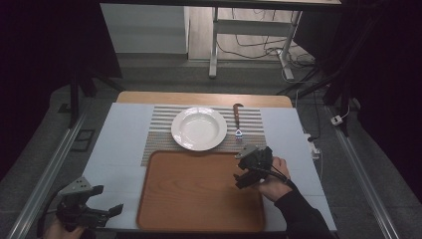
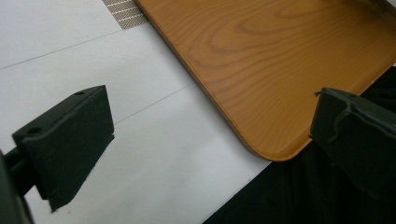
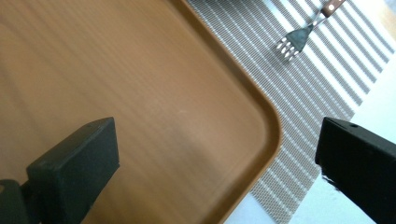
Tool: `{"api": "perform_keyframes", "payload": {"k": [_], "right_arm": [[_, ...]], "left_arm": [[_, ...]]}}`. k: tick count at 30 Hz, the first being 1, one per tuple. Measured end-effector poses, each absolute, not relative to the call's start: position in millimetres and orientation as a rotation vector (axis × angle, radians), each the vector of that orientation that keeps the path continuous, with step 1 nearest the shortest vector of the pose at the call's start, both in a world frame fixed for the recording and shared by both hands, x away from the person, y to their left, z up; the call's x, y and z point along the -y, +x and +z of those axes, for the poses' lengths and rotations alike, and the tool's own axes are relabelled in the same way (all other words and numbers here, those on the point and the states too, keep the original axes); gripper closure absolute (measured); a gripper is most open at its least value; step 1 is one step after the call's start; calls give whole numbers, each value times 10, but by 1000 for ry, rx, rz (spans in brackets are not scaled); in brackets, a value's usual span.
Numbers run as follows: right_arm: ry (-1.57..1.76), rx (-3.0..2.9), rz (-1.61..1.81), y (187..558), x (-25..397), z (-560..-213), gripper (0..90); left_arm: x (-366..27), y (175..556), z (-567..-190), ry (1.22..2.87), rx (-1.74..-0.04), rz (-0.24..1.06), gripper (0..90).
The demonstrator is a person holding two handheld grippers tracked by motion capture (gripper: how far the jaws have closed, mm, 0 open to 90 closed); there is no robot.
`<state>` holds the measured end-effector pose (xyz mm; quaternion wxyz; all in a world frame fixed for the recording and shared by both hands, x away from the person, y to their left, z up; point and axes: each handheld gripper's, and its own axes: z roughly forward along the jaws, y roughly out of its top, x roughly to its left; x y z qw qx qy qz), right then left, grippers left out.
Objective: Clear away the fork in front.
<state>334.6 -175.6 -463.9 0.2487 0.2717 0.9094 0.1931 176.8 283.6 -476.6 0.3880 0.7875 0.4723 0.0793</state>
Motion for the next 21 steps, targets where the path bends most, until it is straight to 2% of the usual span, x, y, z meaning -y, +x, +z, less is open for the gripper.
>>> {"api": "perform_keyframes", "payload": {"k": [21], "right_arm": [[580,-2383,333,3872,1588,-4644,6]], "left_arm": [[-2834,1773,-4767,2008,-1198,195,0]]}}
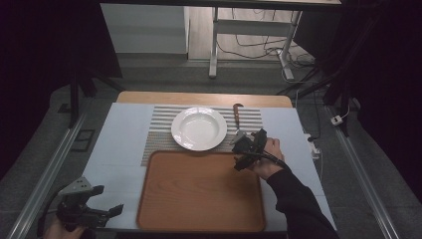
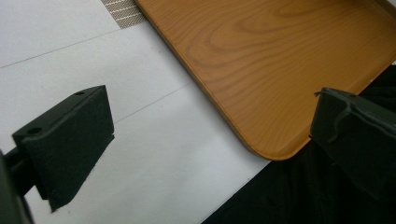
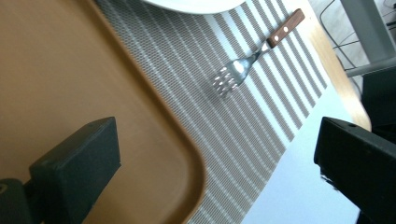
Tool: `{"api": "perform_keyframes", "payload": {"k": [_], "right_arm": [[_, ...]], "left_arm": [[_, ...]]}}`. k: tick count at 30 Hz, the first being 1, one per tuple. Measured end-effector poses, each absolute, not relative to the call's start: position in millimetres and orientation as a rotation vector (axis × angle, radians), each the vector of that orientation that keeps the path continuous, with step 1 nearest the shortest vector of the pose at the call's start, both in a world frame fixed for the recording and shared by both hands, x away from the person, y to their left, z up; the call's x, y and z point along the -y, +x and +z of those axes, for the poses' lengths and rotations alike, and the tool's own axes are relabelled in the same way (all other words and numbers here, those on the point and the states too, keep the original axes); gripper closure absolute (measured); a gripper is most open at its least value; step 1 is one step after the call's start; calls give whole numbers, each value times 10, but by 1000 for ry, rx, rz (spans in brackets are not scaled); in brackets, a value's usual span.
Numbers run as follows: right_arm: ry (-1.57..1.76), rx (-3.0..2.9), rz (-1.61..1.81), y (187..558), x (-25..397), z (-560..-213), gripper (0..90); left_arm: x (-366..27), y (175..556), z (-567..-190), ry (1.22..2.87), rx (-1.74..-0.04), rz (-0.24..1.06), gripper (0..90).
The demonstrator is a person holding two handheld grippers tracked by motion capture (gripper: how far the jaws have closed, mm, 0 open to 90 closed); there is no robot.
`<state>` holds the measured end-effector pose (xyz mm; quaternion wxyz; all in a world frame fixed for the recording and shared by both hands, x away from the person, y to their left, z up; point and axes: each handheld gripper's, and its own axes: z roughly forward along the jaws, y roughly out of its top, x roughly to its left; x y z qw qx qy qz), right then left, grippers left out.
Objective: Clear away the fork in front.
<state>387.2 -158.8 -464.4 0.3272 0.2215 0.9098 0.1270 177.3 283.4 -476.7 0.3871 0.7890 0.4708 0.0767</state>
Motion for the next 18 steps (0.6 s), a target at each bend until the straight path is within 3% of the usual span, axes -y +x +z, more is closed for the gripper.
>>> {"api": "perform_keyframes", "payload": {"k": [18], "right_arm": [[388,-2321,108,4293,1465,-4892,146]], "left_arm": [[-2837,1780,-4771,2007,-1199,183,0]]}}
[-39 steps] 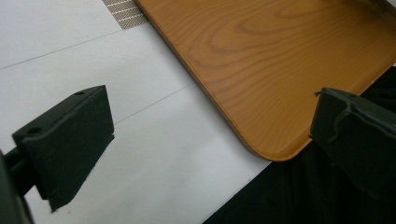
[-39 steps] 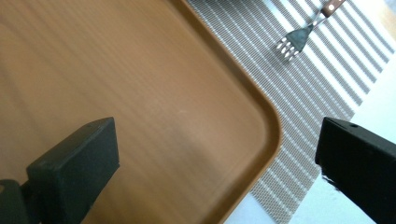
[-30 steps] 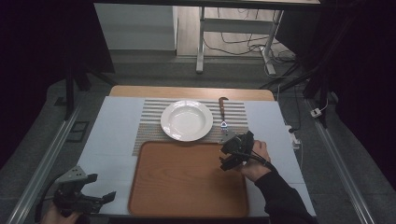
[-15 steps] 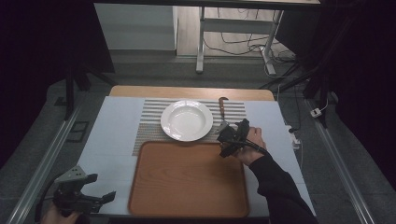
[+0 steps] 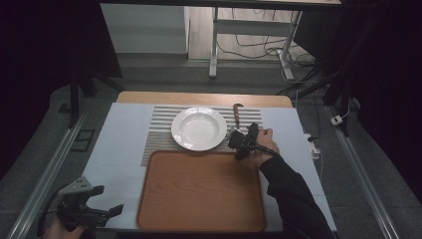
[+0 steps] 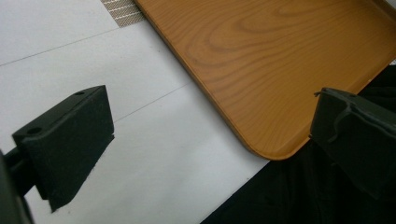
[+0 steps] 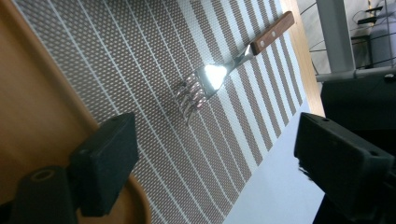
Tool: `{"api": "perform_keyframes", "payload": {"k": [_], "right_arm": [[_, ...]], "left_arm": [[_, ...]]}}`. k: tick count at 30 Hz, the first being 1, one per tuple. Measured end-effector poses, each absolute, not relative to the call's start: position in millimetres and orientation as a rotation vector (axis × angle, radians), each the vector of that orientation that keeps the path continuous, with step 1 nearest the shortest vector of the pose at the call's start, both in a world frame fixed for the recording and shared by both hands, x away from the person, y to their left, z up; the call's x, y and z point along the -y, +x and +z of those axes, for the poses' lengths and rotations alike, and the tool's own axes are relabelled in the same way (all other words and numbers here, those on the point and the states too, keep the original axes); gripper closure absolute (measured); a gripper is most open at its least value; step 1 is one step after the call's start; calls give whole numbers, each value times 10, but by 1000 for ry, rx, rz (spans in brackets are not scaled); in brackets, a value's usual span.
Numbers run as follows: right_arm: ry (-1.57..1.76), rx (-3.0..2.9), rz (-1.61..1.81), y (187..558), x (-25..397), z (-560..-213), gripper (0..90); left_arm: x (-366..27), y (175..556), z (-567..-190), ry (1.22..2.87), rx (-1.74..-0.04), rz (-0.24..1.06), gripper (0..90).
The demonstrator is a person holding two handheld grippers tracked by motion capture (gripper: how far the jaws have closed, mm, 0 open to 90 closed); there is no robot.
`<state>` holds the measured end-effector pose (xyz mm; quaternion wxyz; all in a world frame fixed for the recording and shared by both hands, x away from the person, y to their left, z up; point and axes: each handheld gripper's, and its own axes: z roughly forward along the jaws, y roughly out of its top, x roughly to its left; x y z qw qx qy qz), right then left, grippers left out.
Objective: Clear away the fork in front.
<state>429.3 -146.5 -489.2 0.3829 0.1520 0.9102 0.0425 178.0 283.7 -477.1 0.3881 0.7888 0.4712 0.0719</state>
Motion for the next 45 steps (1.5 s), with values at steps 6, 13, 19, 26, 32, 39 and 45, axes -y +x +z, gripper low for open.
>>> {"api": "perform_keyframes", "payload": {"k": [6,13,19,26,32,39,45], "right_arm": [[306,-2303,50,4364,1429,-5001,256],[222,-2293,-17,4412,1382,-5166,453],[141,-2295,-37,4436,1346,-5262,676],[35,-2231,-100,4386,1291,-5361,879],[65,-2220,-48,4332,1273,-5191,896],[129,-2277,47,4243,1324,-5007,897],[220,-2294,154,4146,1408,-4857,898]], "left_arm": [[-2839,1779,-4772,2006,-1198,180,0],[-2837,1782,-4773,2010,-1197,181,0],[-2837,1782,-4773,2011,-1197,180,0],[-2833,1783,-4774,2015,-1193,181,0],[-2833,1783,-4774,2015,-1195,181,0],[-2832,1785,-4774,2016,-1198,180,0],[-2831,1785,-4773,2016,-1198,179,0]]}}
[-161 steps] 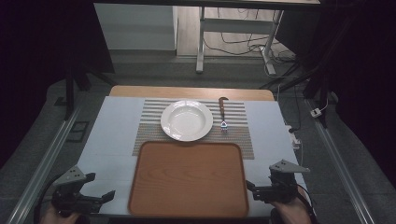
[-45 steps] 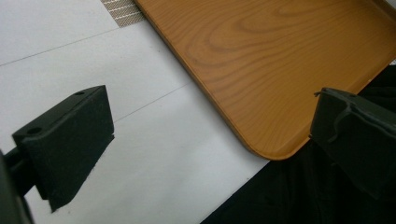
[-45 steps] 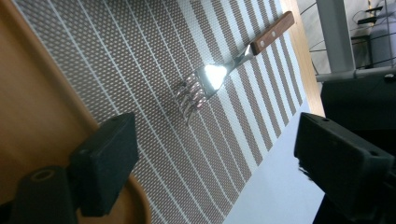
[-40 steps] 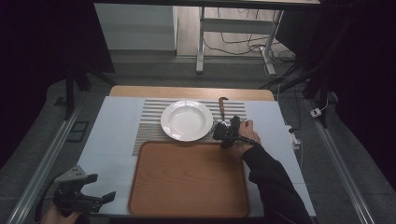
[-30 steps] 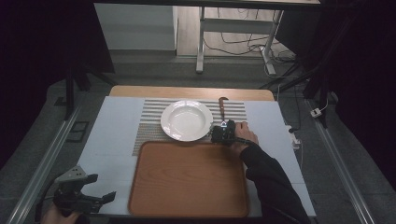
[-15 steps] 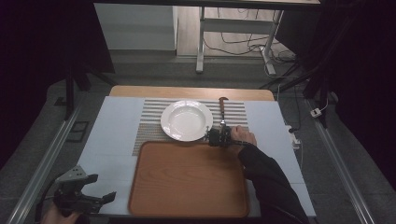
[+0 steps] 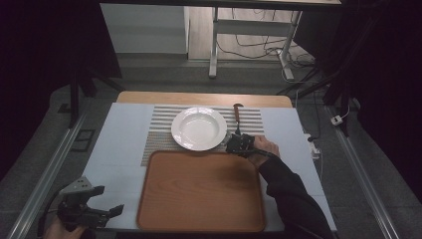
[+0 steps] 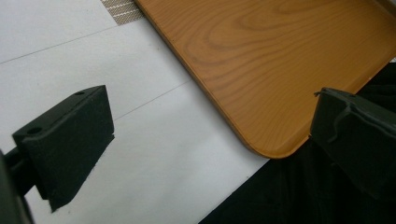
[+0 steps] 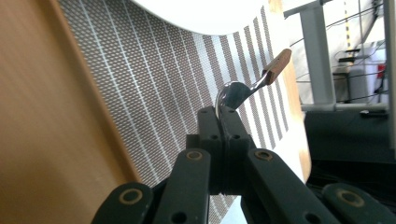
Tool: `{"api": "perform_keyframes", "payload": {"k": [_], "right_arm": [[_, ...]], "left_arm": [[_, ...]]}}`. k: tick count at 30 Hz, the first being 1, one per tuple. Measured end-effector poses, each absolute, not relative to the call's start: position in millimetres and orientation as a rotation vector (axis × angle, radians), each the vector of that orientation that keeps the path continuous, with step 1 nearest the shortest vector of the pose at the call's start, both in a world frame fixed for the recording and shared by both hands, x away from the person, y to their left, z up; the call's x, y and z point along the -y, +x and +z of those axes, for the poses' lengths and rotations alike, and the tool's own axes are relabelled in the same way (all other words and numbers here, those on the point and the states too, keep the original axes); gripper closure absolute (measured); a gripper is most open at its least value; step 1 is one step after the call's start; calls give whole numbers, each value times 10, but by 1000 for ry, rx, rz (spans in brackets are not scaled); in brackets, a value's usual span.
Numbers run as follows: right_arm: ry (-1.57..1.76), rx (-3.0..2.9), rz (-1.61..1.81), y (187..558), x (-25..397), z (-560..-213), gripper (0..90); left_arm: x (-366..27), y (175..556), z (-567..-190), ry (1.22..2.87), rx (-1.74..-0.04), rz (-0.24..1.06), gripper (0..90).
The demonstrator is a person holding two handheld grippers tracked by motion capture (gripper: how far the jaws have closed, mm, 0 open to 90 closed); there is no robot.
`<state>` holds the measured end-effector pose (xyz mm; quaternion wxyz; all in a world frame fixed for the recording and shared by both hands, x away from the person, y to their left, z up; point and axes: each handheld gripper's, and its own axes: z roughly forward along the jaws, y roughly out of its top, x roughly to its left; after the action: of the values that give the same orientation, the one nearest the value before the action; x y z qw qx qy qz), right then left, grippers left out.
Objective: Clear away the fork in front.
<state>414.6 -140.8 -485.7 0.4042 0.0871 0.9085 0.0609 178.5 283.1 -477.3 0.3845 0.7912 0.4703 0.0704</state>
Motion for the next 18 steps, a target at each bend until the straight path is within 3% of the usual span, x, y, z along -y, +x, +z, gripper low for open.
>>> {"api": "perform_keyframes", "payload": {"k": [18], "right_arm": [[527,-2334,575,3746,1811,-4424,900]], "left_arm": [[-2821,1775,-4762,2019,-1156,163,0]]}}
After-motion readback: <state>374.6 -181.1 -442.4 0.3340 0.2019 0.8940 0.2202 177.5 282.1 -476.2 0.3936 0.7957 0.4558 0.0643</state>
